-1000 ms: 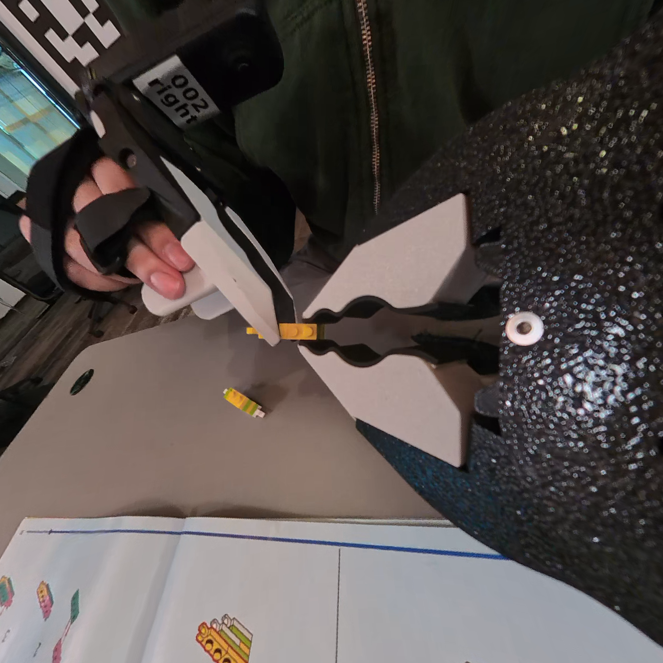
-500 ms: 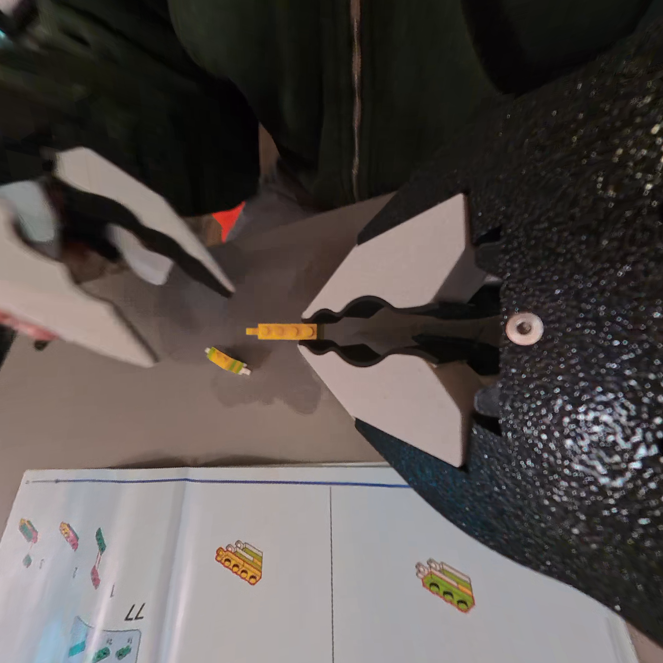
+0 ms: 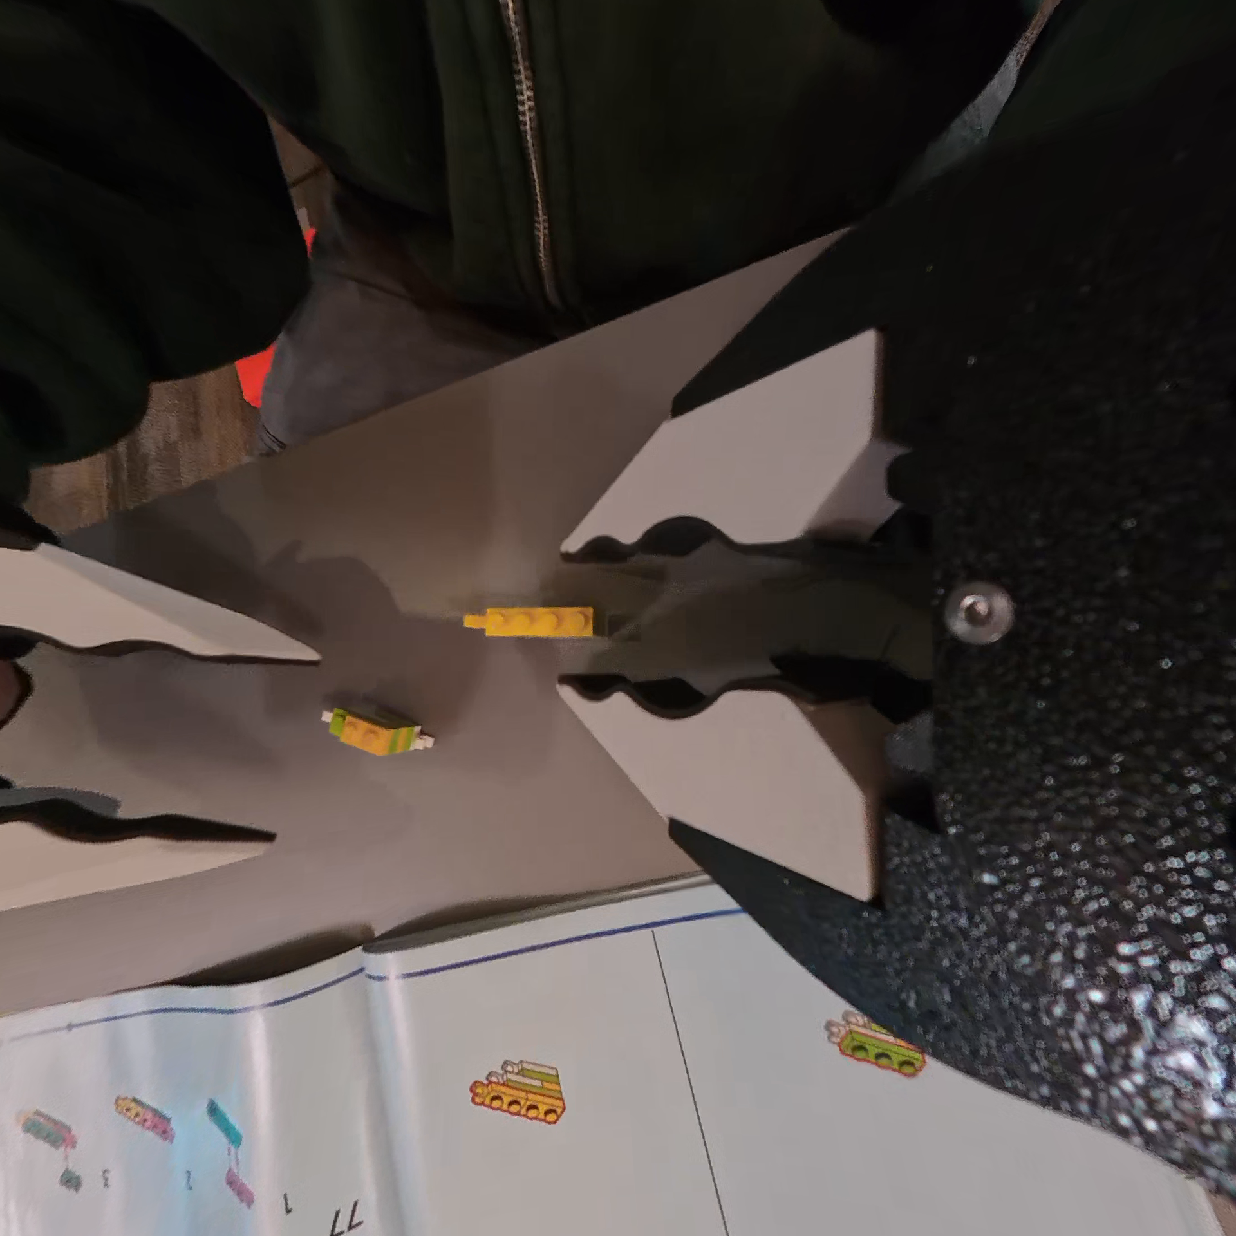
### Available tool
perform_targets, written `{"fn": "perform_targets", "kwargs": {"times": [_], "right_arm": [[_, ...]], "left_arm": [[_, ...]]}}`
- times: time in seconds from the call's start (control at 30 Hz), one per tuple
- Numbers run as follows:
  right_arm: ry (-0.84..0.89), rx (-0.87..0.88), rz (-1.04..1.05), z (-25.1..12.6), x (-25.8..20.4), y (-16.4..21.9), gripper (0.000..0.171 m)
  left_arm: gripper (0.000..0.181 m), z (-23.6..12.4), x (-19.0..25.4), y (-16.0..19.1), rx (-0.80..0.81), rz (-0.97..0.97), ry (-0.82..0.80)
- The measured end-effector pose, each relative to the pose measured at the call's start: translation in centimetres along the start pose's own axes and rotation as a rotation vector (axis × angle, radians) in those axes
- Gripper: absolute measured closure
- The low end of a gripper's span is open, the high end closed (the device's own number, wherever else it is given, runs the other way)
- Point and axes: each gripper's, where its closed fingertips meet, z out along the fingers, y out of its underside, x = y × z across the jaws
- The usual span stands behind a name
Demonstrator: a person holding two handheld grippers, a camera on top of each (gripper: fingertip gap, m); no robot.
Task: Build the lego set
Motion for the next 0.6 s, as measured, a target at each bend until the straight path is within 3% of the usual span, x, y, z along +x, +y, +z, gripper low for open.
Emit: {"fn": "perform_targets", "kwargs": {"times": [0.03,0.2,0.37,0.6], "right_arm": [[-0.004,0.004,0.005,0.0,0.0,0.1,0.124],[-0.004,0.045,0.024,-0.4,0.3,-0.2,0.124],[-0.005,0.060,0.040,-0.6,0.5,-0.3,0.125],[-0.009,0.070,0.037,-0.5,0.3,-0.7,0.126]], "left_arm": [[0.146,-0.3,0.0,-0.2,0.017,-0.003,0.003],[0.142,-3.5,-1.8,0.0,0.054,-0.046,-0.064],[0.153,-4.1,-3.1,3.0,-0.073,-0.124,-0.103],[0.175,-3.7,-2.8,3.4,-0.098,-0.126,-0.087]]}}
